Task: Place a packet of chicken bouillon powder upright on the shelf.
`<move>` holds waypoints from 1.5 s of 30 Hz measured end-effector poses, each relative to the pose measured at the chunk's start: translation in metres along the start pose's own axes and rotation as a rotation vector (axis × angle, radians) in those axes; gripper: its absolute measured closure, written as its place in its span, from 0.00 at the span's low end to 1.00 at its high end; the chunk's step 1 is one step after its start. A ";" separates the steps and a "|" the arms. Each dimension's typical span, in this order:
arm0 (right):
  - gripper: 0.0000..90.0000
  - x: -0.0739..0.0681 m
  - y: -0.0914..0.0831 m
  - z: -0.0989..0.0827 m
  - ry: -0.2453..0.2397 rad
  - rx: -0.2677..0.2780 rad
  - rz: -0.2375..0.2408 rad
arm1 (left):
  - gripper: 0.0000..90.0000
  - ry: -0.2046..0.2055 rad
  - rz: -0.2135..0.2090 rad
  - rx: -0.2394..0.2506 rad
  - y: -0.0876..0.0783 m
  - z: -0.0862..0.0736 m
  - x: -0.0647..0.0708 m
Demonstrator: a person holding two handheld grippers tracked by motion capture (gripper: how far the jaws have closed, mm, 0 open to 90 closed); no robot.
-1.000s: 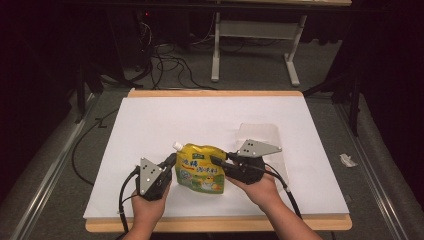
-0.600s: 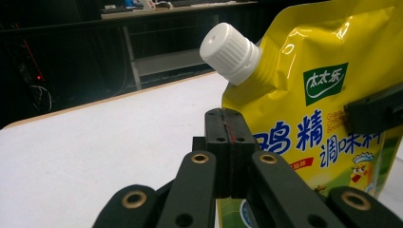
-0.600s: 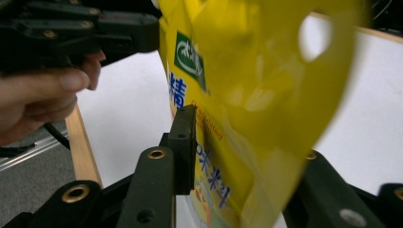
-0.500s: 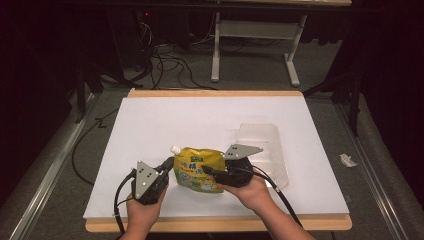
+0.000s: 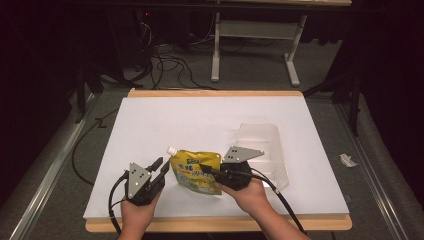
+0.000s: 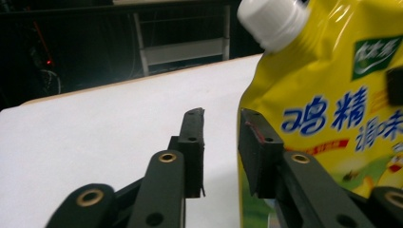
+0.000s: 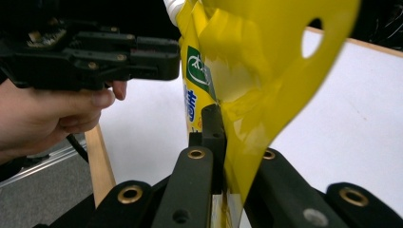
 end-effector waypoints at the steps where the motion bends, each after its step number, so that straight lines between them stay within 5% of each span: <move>1: 1.00 0.000 0.000 0.000 -0.001 0.005 -0.004 | 0.77 0.007 0.013 -0.003 -0.001 -0.002 -0.002; 5: 1.00 0.001 -0.002 0.005 0.013 0.037 -0.008 | 0.70 -0.045 0.010 -0.027 -0.001 -0.007 -0.006; 27: 1.00 0.006 -0.012 0.021 0.017 0.107 0.013 | 0.50 -0.018 -0.021 -0.098 0.007 -0.019 -0.005; 45: 1.00 0.008 -0.021 0.035 0.000 0.135 0.026 | 0.43 -0.034 -0.019 -0.127 0.009 -0.025 -0.011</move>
Point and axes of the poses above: each handheld gripper's, and its own axes: y roughly forward along the jaws, z roughly out of its top, x roughly to its right, the point moved 4 cm from there along y, roughly forward along the jaws, and after that the axes turned 13 degrees about x, right-handed, at the moved point
